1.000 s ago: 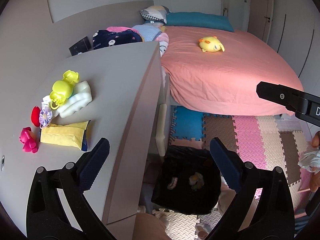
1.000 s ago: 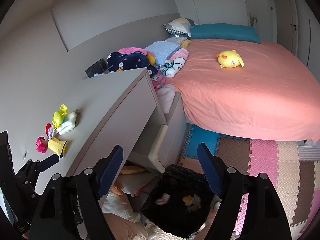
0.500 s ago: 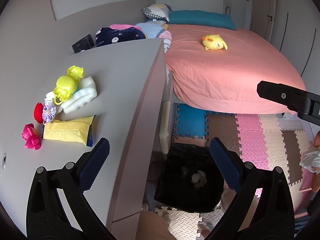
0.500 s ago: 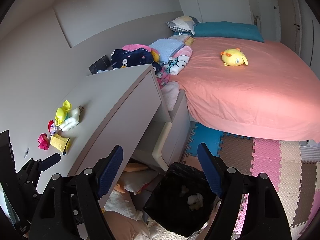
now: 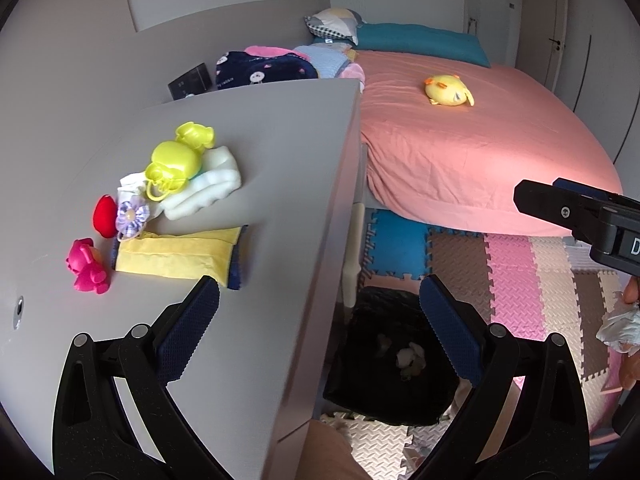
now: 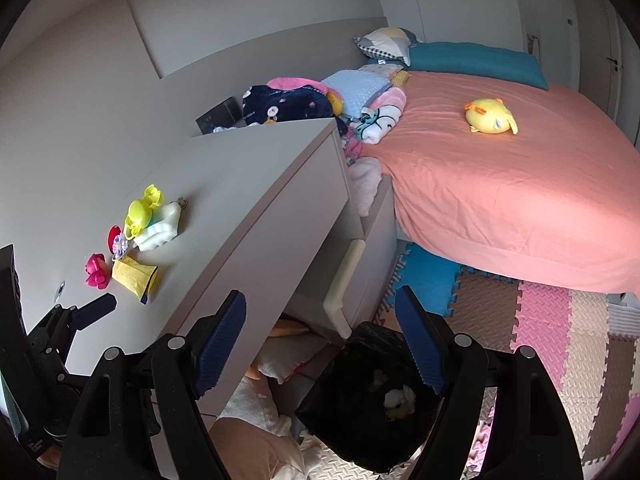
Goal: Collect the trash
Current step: 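Move both open tools back over the desk toward the pink toy and yellow packet, then grasp the pink toy with the left tool while the right grasps the yellow packet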
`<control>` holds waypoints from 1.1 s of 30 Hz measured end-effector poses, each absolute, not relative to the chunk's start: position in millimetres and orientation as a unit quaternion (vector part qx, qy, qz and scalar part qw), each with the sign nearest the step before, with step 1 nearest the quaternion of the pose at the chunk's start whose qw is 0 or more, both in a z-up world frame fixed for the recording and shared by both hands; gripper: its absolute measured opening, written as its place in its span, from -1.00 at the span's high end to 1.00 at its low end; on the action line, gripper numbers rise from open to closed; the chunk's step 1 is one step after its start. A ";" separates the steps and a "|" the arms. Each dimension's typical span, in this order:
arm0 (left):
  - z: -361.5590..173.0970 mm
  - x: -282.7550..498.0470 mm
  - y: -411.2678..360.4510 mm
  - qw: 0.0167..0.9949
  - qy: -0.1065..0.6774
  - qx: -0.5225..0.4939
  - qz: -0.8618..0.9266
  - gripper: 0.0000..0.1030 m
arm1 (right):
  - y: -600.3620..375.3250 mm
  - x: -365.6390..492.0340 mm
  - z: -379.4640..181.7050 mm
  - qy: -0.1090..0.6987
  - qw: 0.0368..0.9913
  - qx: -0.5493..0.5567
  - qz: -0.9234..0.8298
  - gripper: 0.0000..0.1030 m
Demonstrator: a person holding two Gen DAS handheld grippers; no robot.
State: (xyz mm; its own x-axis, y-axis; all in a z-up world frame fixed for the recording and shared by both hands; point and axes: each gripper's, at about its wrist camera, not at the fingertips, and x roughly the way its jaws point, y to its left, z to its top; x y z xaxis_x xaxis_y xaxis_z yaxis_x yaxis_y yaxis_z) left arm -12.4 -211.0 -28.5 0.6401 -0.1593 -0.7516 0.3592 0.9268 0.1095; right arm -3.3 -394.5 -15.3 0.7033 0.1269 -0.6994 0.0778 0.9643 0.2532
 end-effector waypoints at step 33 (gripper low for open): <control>-21.9 23.2 -75.4 0.907 0.415 0.066 -0.031 -0.87 | -267.1 56.9 -18.8 0.410 0.899 0.066 0.140 -0.50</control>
State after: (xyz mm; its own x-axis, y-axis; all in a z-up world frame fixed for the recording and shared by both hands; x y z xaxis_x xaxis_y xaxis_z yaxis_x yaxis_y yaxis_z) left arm 23.2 -75.4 -21.9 0.6530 -0.0008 -0.7574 0.1100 0.9895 0.0937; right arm 56.9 -267.1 -18.8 0.6254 0.3055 -0.7180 -0.1981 0.9522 0.2326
